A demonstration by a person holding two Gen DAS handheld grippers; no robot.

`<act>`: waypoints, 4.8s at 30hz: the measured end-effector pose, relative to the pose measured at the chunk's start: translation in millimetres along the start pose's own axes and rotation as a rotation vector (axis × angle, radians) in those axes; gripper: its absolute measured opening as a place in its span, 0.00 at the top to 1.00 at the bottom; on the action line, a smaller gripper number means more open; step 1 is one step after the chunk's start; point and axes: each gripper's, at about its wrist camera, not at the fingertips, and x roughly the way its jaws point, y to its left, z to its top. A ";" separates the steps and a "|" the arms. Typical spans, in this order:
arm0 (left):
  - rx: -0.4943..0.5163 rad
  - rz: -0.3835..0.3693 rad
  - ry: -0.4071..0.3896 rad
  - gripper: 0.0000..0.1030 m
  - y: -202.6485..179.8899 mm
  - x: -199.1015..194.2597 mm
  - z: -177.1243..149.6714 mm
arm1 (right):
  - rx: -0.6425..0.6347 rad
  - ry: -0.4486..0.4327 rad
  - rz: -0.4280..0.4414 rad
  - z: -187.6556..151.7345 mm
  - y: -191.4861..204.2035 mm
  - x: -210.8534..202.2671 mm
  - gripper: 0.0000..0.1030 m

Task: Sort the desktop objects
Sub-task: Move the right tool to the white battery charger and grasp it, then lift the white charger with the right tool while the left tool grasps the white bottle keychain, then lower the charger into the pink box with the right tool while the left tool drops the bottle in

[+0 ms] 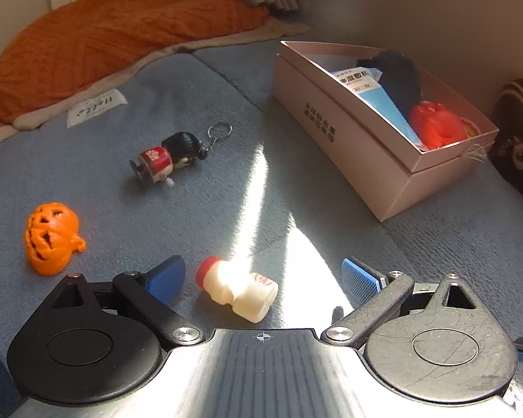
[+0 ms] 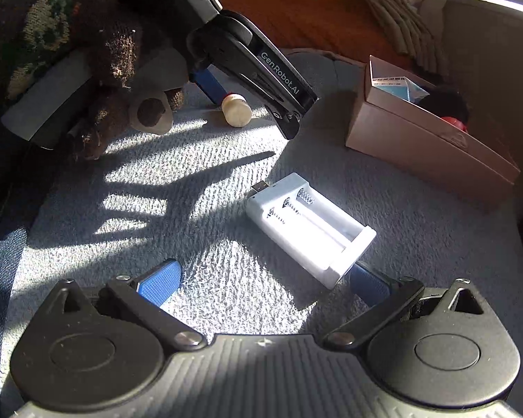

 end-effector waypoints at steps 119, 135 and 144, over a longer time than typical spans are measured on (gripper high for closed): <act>-0.048 0.089 0.078 0.53 -46.7 -50.8 -47.1 | 0.103 0.268 0.031 65.1 -67.8 -3.8 0.24; 0.086 0.011 -0.261 0.53 -108.3 -100.1 65.9 | 0.164 -0.210 -0.138 162.7 -190.7 -188.8 0.25; 0.009 0.013 -0.268 0.16 -91.0 -77.5 86.8 | 0.246 -0.237 -0.187 178.7 -227.1 -175.1 0.25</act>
